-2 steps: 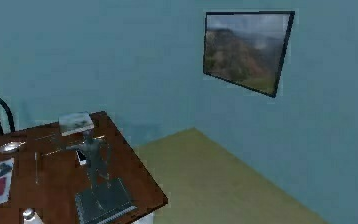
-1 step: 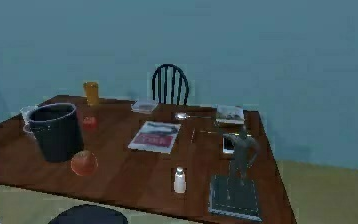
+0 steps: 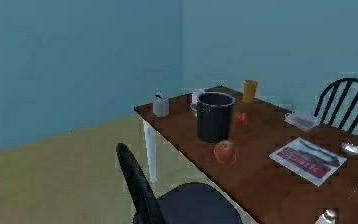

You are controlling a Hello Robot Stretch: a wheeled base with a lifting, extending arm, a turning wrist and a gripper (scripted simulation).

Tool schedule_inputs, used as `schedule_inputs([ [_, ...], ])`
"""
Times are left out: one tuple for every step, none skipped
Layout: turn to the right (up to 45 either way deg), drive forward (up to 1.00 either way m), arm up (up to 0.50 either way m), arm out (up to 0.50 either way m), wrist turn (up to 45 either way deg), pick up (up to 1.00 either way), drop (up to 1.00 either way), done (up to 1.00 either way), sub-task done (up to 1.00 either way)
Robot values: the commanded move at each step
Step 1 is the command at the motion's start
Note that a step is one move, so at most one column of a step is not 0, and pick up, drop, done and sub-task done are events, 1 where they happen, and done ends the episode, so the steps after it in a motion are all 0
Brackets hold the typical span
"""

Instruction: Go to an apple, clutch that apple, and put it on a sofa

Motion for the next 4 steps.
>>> schedule_inputs([
  [-45.0, 0.00, 0.00, 0.00, 0.0, 0.00, 0.00, 0.00, 0.00],
  [-27.0, 0.00, 0.00, 0.00, 0.0, 0.00, 0.00, 0.00, 0.00],
  [0.0, 0.00, 0.50, 0.00, 0.0, 0.00, 0.00, 0.00, 0.00],
  [0.0, 0.00, 0.38, 0.00, 0.0, 0.00, 0.00, 0.00, 0.00],
])
